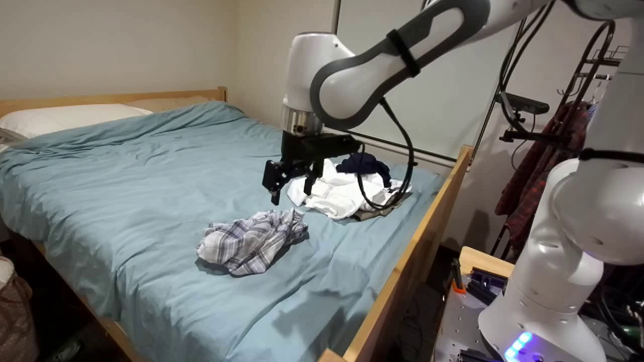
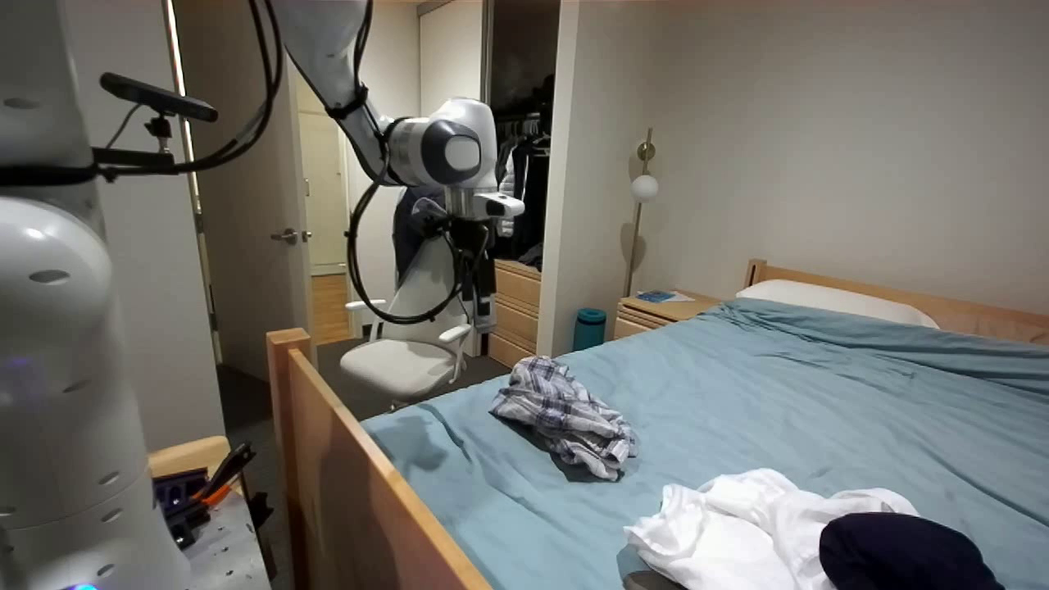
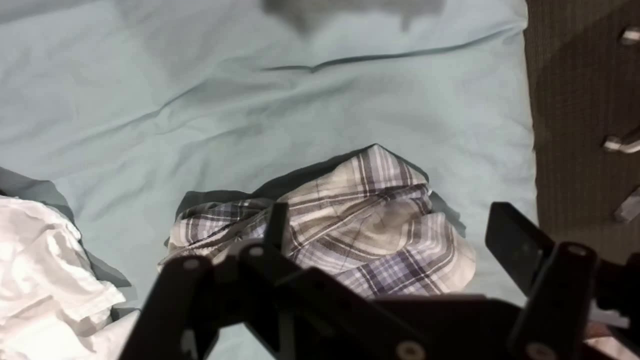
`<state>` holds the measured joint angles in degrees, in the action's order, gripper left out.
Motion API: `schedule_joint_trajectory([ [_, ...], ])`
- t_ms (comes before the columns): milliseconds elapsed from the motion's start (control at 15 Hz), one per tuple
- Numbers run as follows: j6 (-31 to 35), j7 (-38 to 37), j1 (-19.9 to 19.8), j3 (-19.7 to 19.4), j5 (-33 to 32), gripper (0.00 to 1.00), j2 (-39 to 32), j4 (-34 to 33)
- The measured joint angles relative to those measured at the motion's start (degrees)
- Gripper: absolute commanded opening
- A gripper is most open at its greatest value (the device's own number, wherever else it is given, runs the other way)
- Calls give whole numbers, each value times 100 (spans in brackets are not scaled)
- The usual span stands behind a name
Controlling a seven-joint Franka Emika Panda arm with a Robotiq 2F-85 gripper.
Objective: Put the checked object on top of the white object
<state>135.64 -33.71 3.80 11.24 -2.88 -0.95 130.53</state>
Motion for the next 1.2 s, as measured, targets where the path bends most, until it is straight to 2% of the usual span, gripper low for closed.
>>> schedule_joint_trajectory([
  [133, 0, -68, 81, -72, -33, 100, -232, -150],
  [333, -4, -66, 111, -113, -32, 100, -162, -124],
  [400, -73, -219, 144, -152, -118, 100, -177, -155],
  [600, -410, -1369, 286, -266, -511, 100, -407, -498],
  [867, -1049, -2379, 408, -509, -563, 100, -1069, -1183],
  [1000, -1286, -2653, 412, -620, -382, 100, -1425, -1473],
  [1200, -1437, -2686, 426, -637, -130, 100, -1652, -1729],
])
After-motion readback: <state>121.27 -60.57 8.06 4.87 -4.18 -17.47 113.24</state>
